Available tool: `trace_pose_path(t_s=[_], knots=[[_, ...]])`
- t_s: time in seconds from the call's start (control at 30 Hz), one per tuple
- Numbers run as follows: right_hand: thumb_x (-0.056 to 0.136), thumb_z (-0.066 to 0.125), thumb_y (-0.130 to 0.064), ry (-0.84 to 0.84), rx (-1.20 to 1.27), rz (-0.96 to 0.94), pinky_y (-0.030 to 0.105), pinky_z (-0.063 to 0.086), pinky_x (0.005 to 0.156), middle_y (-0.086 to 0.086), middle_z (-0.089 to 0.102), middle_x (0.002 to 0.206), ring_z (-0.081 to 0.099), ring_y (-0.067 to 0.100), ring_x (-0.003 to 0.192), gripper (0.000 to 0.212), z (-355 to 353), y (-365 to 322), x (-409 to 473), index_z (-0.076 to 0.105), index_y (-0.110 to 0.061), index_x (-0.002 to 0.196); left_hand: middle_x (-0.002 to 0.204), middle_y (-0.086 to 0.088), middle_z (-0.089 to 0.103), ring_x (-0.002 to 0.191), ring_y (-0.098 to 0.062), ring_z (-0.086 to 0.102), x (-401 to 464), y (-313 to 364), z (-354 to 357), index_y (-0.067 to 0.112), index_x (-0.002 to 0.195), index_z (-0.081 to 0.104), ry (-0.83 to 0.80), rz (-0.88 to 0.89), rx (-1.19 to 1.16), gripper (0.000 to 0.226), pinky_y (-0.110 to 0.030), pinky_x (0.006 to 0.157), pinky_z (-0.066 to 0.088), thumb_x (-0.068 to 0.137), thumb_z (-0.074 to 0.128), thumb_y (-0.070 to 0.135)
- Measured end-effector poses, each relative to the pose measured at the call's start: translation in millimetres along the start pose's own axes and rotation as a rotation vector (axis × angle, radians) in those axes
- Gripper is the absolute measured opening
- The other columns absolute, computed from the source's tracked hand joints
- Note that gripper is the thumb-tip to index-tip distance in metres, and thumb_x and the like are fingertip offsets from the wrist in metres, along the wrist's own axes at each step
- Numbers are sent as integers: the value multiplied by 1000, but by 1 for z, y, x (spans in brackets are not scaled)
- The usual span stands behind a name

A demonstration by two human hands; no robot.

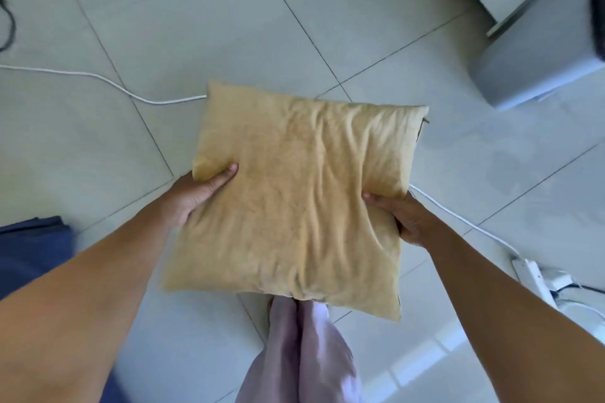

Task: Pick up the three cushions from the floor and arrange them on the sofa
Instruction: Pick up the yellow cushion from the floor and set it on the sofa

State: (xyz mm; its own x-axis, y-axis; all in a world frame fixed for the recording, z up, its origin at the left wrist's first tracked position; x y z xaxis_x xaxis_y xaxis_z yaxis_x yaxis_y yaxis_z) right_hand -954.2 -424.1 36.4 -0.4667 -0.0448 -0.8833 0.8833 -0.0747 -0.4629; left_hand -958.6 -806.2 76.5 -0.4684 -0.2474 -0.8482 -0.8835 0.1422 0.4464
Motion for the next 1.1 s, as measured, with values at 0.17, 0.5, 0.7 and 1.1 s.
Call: trace_pose_path(t_s=[0.17, 0.5, 0.7, 1.1], knots=[[42, 97, -33, -66, -80, -75, 47, 49, 102, 2, 64, 131, 63, 26, 117, 113, 33, -86, -111, 43, -24, 141, 115, -2, 69, 99, -22, 66, -121, 54, -54, 25, 125, 61, 27, 60, -102, 123, -34, 85, 51, 16, 77, 80], [4, 95, -43, -276, -470, -289, 46, 47, 101, -2, 59, 117, 57, 28, 118, 153, 185, -238, -336, 33, -26, 143, 125, -2, 64, 112, -26, 60, -351, 63, -208, 21, 130, 55, 170, 141, -421, 90, -42, 96, 48, 57, 78, 68], [9, 97, -41, -489, -678, -352, 46, 49, 96, -1, 62, 120, 62, 24, 109, 148, 336, -253, -394, 35, -26, 142, 135, -4, 60, 123, -28, 57, -424, -2, -306, 18, 141, 48, 351, 207, -698, 104, -49, 108, 42, 56, 79, 67], [44, 95, -30, -962, -1062, -376, 45, 41, 107, 3, 58, 136, 54, 26, 123, 115, 711, -67, -516, 40, -16, 144, 123, -3, 68, 112, -24, 64, -580, -280, -500, 18, 131, 55, 716, 194, -1139, 86, -43, 100, 48, 56, 89, 44]])
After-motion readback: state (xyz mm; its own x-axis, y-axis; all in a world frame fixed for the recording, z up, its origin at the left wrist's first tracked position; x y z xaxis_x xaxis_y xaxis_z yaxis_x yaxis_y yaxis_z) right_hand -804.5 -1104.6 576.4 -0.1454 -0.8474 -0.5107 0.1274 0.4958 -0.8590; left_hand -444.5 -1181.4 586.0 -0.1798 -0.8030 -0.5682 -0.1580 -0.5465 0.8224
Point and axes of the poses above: each hand's wrist, its own x-axis towards the middle knuckle, its own z-axis out of the palm, y = z × x, the point moved 9 cm from there along x, towards the middle knuckle
